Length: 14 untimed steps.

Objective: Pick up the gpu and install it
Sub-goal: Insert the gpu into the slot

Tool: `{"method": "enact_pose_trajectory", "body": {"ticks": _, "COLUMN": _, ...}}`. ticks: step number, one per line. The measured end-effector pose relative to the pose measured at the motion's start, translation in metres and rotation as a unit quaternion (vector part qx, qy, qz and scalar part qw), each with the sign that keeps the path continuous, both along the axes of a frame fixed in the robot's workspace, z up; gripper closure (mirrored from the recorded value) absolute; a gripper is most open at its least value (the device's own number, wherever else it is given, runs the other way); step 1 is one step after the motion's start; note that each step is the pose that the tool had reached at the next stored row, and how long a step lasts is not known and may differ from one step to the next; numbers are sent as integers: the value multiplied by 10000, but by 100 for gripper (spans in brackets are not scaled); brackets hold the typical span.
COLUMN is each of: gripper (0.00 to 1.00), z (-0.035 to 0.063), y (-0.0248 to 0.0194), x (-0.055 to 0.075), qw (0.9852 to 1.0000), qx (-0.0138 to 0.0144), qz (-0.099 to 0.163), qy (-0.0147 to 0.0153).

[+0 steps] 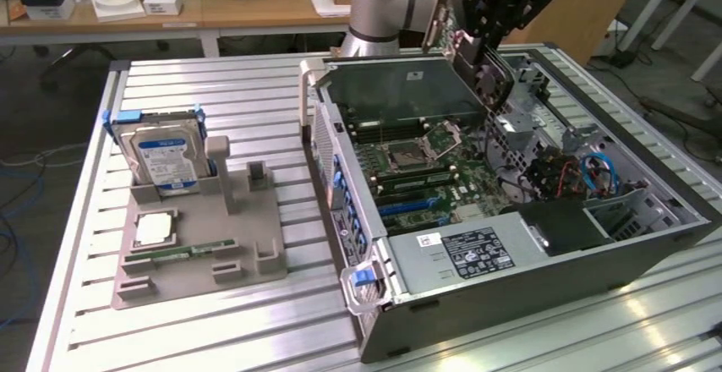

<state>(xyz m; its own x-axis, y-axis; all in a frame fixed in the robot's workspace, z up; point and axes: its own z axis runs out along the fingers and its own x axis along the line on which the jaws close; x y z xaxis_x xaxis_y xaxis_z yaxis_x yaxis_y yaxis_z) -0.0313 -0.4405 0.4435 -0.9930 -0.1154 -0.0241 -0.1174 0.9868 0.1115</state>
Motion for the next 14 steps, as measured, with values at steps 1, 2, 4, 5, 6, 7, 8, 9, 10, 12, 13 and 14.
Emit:
{"method": "enact_pose_trajectory", "body": {"ticks": 1, "gripper": 74, "z": 0, "y": 0, "x": 0, "qw": 10000, "qx": 0, "qz": 57, "qy": 0}}
{"method": "enact_pose_trajectory", "body": {"ticks": 2, "gripper": 74, "z": 0, "y": 0, "x": 1, "qw": 9999, "qx": 0, "qz": 126, "qy": 0}}
{"method": "enact_pose_trajectory", "body": {"ticks": 4, "gripper": 74, "z": -1, "y": 0, "x": 1, "qw": 9996, "qx": 0, "qz": 274, "qy": 0}}
{"method": "enact_pose_trajectory", "body": {"ticks": 5, "gripper": 74, "z": -1, "y": 0, "x": 1, "qw": 9994, "qx": 0, "qz": 347, "qy": 0}}
{"method": "enact_pose_trajectory", "body": {"ticks": 6, "gripper": 74, "z": -1, "y": 0, "x": 1, "qw": 9991, "qx": 0, "qz": 420, "qy": 0}}
{"method": "enact_pose_trajectory", "body": {"ticks": 7, "gripper": 74, "z": -1, "y": 0, "x": 1, "qw": 9988, "qx": 0, "qz": 493, "qy": 0}}
{"method": "enact_pose_trajectory", "body": {"ticks": 8, "gripper": 74, "z": -2, "y": 0, "x": 1, "qw": 9984, "qx": 0, "qz": 565, "qy": 0}}
{"method": "enact_pose_trajectory", "body": {"ticks": 9, "gripper": 74, "z": -1, "y": 0, "x": 1, "qw": 9980, "qx": -1, "qz": 638, "qy": 0}}
{"method": "enact_pose_trajectory", "body": {"ticks": 10, "gripper": 74, "z": -2, "y": 0, "x": 1, "qw": 9975, "qx": -1, "qz": 709, "qy": 0}}
{"method": "enact_pose_trajectory", "body": {"ticks": 12, "gripper": 74, "z": -2, "y": 0, "x": 1, "qw": 9964, "qx": -3, "qz": 853, "qy": 0}}
{"method": "enact_pose_trajectory", "body": {"ticks": 13, "gripper": 74, "z": -2, "y": 0, "x": 1, "qw": 9957, "qx": -5, "qz": 923, "qy": 0}}
{"method": "enact_pose_trajectory", "body": {"ticks": 14, "gripper": 74, "z": -2, "y": 0, "x": 1, "qw": 9951, "qx": -6, "qz": 992, "qy": 0}}
